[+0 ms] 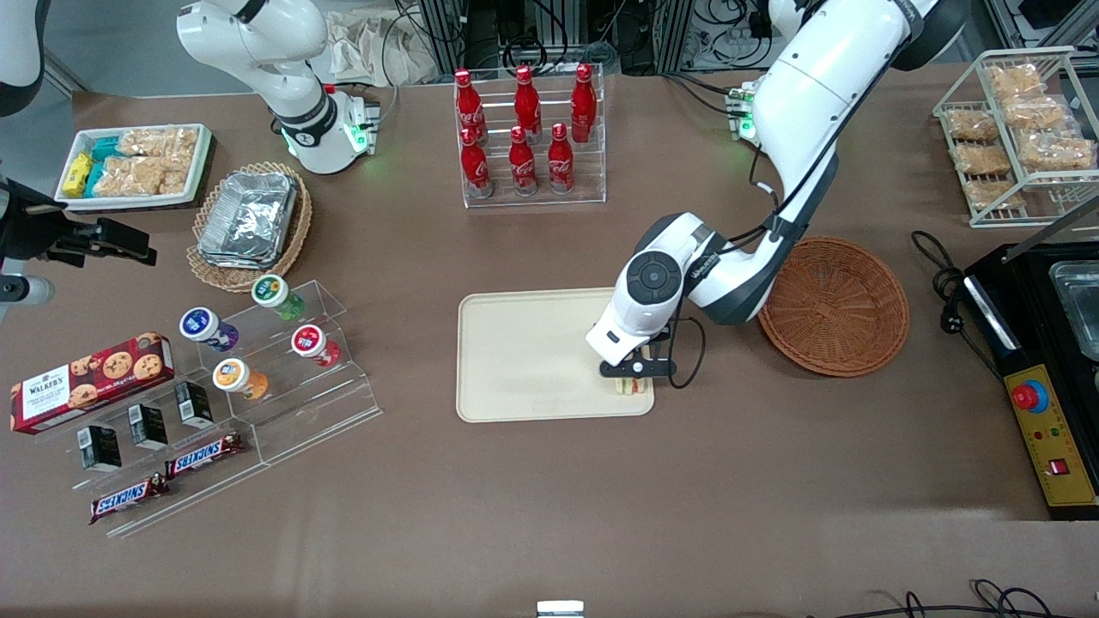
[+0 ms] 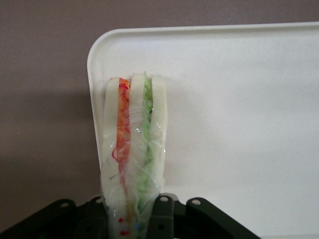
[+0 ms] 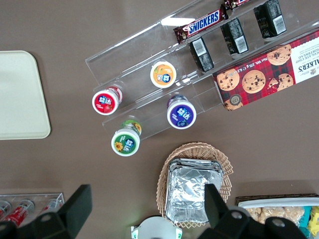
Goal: Place sandwich from basket to tray
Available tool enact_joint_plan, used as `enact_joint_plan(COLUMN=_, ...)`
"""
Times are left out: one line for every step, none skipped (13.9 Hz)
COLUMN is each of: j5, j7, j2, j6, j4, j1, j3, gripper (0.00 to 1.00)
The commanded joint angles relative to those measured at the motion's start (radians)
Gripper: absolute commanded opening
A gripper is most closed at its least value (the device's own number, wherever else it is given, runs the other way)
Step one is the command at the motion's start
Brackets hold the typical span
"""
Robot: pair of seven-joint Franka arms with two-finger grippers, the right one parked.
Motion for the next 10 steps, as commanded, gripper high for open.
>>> enact_joint_plan(j5=0.023, j7=-0.028, j2=0.009, j6=0.009, j4=0.013, j1=-0.011, j3=0.005, gripper=0.47)
enact_joint_plan(j5=0.023, j7=-0.028, j2=0.009, j6=0.009, j4=0.013, j1=-0.011, j3=0.005, gripper=0.63)
enact_joint_plan(j5=0.023, j7=-0.031, j2=0.009, j6=0.009, j4=0.013, j1=-0.011, j3=0.005, gripper=0.96)
enact_joint_plan(j5=0.023, j7=-0.039, j2=0.007, j6=0.006, j4=0.013, j1=-0.011, j3=0.005, gripper=0.99)
enact_joint_plan(j5=0.023, j7=-0.051, j2=0.007, j6=0.006, j4=0.017, j1=-0.011, j3=0.005, gripper=0.99)
enact_joint_plan(j5=0.023, j7=-0.055, j2=0.007, j6=0.006, j4=0.02, j1=-0.011, j3=0.005, gripper=0.99)
enact_joint_plan(j5=0.015, j7=-0.056, j2=0.003, j6=0.006, j4=0.023, j1=-0.01, j3=0.003, gripper=0.99)
enact_joint_plan(j5=0.015, j7=-0.064, j2=-0.008, j6=-0.003, j4=0.029, j1=-0.01, j3=0.005, gripper=0.99)
enact_joint_plan(j5=0.015, j7=-0.076, j2=-0.025, j6=-0.006, j4=0.032, j1=-0.007, j3=0.005, gripper=0.99)
enact_joint_plan(j5=0.015, j7=-0.09, j2=-0.046, j6=-0.012, j4=0.033, j1=-0.002, j3=0.005, gripper=0.99)
